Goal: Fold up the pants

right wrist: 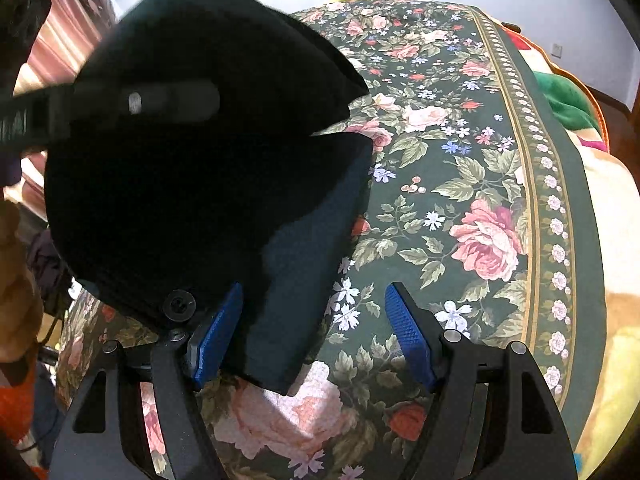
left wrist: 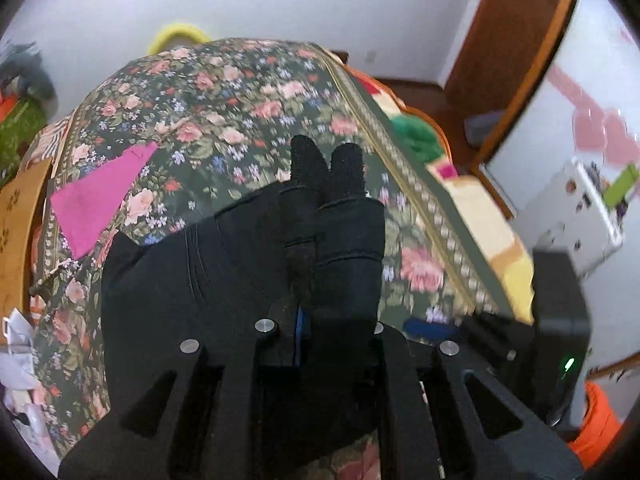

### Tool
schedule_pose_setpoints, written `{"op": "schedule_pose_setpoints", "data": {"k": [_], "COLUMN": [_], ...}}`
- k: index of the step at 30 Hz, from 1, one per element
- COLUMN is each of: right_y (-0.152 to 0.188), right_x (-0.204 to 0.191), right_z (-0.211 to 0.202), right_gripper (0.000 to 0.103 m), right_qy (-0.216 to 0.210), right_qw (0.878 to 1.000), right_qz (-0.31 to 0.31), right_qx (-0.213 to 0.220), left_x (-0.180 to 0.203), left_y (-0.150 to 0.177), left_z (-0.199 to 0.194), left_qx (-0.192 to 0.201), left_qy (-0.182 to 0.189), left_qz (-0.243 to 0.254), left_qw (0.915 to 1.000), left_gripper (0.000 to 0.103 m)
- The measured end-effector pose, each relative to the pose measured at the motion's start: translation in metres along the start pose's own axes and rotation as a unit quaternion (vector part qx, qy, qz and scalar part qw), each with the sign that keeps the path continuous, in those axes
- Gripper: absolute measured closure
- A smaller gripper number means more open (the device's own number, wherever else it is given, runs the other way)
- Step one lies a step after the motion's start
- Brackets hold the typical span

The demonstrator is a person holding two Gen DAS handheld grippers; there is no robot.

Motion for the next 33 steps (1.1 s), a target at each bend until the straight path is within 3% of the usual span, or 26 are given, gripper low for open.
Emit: {"op": "schedule_pose_setpoints", "data": {"k": [3,7,8,13,16,21,25,33], "right_y": [0.002,0.006,0.007,0.013,0.014,0.01,0.007,0.012], "right_x": [-0.001,-0.002,-0.002,0.0,0.0,-0.003,-0.003,0.007], "right_z": [-0.002,-0.008,-0.01,-0.015,-0.019,-0.026,-0.031,-0.046], "right_gripper": [0.033,0.033,0.033,0.033,0.033,0.033,0.033,0.029], "right_qy": [0.005,0.011,0.012,0.006,0.004,0.01,0.012,0.006], "right_qw": [1.0,1.0,1.0,1.0,1.0,0.999,0.999,0.997], "right_qz": [0.0,0.003,0.004,0.015,0.018,0.014,0.017,0.05], "right_qx": [0.007,0.015,0.016,0.017,0.02,0.028,0.036,0.061], "left_x": [0.006,0.009,0.009,-0.005,-0.03,-0.076,-0.121,-0.195], "left_y": [0.007,0.012,0.013,0.014,0.006,-0.014,-0.039,-0.072], "left_z": [0.0,-0.011,-0.017,-0.046,-0.064,-0.068,-0.042,0.059], "left_qx": [-0.012,-0.003,0.007,0.052,0.088,0.101,0.069,-0.06], "left_qy": [-0.024,-0.029,-0.03,-0.072,-0.102,-0.146,-0.162,-0.158], "left_qz": [0.017,0.034,0.038,0.027,0.005,-0.015,-0.039,-0.08], "left_qw": [0.9995,0.999,0.9988,0.9957,0.9909,0.984,0.9835,0.9825], "left_gripper": [0.086,0.04,0.033,0.028,0.013,0.005,0.004,0.004]}}
Point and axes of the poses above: each gripper's, at about its wrist camera, not at the fingertips, and z roughly the way its jaws point, x to its right, y to its underside, the point moved 4 cm from there along z, roughly the way its jaws point, and after that the axes turned 15 degrees about -x, right-handed, at the moved point
